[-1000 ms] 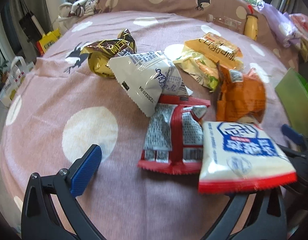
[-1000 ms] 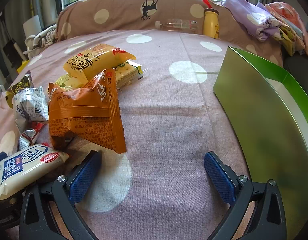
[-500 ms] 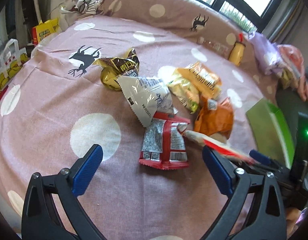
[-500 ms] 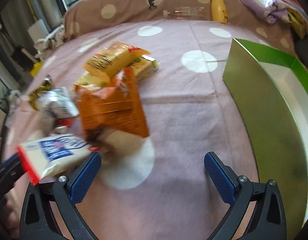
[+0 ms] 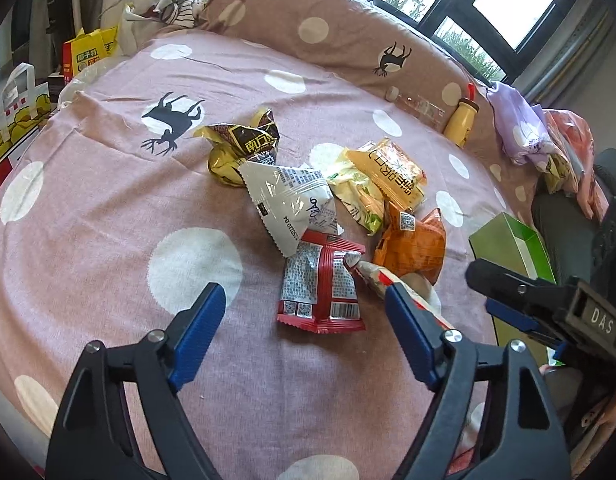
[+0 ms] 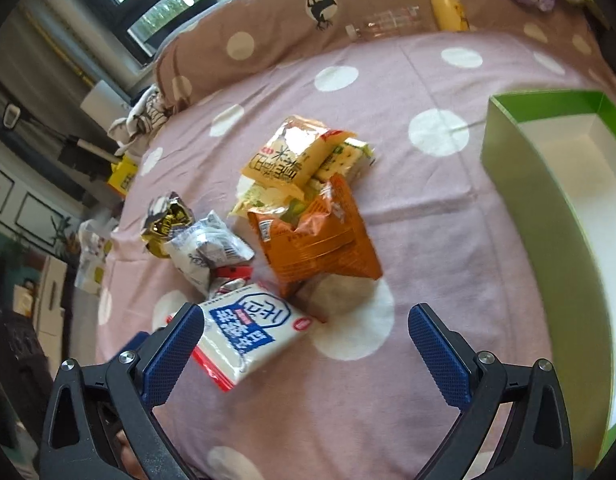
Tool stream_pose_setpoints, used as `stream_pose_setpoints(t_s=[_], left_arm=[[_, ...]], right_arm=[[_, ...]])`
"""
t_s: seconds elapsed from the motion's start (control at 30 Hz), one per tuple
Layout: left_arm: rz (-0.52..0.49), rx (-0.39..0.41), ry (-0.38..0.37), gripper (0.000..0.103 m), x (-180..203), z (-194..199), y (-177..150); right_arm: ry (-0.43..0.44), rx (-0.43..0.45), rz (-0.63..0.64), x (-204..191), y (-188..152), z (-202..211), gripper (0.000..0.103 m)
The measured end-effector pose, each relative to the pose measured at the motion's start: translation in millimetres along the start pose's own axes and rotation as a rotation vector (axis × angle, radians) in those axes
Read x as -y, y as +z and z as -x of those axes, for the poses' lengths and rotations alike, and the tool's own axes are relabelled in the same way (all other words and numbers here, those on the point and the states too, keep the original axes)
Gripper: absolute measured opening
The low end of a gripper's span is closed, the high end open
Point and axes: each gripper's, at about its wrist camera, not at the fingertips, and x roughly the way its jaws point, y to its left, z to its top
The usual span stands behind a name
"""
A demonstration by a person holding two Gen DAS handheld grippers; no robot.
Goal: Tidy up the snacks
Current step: 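Grasp the white-and-blue snack bag with the right tool and lift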
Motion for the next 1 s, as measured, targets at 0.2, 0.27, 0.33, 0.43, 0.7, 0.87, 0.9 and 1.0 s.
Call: stream_pose_setpoints(t_s=[0.2, 0.27, 0.33, 0.43, 0.7, 0.87, 0.9, 1.0], left_arm=[[0.019, 0.010, -0.003, 0.080, -6, 11, 0], [0.008, 0.011, -0.004, 0.080, -7, 12, 0], [-0.012, -0.011, 0.007, 0.071, -4, 6, -2], [-0.057, -0.082, 0.000, 0.051, 6, -9, -10], [-0.163, -0.219, -0.041, 0.043, 34, -45, -31], [-0.206, -0.218, -0.073, 0.035, 44, -47, -37], [-0.216, -0.215, -0.075, 0.034, 47, -48, -39], [-0.263, -0.191, -0.047, 0.033, 57, -49, -42]], right_arm=[[0.064, -0.063, -0.011, 3, -8, -20, 0.097], [0.094, -0.083, -0.031, 7, -10, -24, 0.096], [0.096, -0.091, -0.038, 7, -11, -26, 0.088], [0.095, -0.115, -0.045, 8, -15, -31, 0.082], [0.103, -0.164, -0.059, 9, -28, -46, 0.076], [0.104, -0.159, -0.057, 6, -29, -49, 0.075], [0.104, -0.158, -0.054, 4, -29, -49, 0.068], [0.107, -0.162, -0.053, 2, -30, -52, 0.063]])
